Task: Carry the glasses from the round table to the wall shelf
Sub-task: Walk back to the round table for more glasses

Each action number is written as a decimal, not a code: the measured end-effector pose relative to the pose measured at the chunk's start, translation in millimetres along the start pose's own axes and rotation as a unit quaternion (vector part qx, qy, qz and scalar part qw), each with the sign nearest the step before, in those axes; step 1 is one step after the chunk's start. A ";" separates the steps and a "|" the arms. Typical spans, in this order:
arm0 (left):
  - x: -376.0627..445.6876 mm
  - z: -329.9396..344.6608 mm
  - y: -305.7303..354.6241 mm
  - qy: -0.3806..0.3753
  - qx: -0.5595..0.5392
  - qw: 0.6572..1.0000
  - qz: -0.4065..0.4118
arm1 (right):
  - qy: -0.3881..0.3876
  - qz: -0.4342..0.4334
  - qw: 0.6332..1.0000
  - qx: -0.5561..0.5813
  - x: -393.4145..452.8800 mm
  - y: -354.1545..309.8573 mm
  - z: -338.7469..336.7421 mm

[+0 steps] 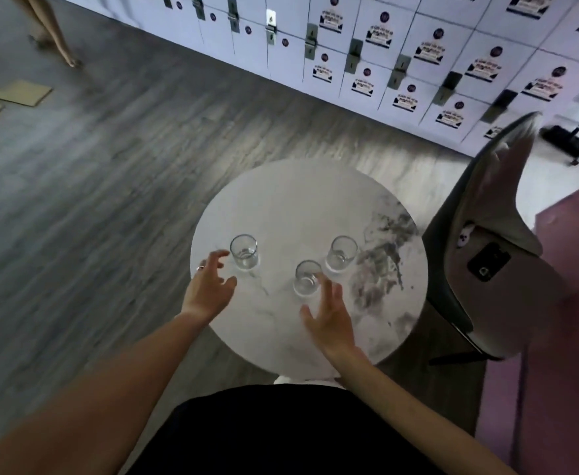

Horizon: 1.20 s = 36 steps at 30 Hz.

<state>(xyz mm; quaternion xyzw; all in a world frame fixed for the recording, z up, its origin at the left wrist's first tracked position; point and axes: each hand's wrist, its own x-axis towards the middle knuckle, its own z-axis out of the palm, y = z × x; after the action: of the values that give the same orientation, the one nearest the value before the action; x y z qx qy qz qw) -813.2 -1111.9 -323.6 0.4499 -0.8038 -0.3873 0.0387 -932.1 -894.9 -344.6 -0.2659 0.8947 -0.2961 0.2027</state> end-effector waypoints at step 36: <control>-95.7 -211.8 -79.2 0.308 0.029 0.951 -0.027 | -0.192 -0.389 0.901 0.013 36.0 -277.0 50.8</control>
<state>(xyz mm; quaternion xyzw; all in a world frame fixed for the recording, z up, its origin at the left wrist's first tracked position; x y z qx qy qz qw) -614.6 -1187.6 -200.7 0.5696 -0.7515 -0.2070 0.2606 -835.2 -1127.1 -213.1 -0.6419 0.6598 -0.3061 0.2427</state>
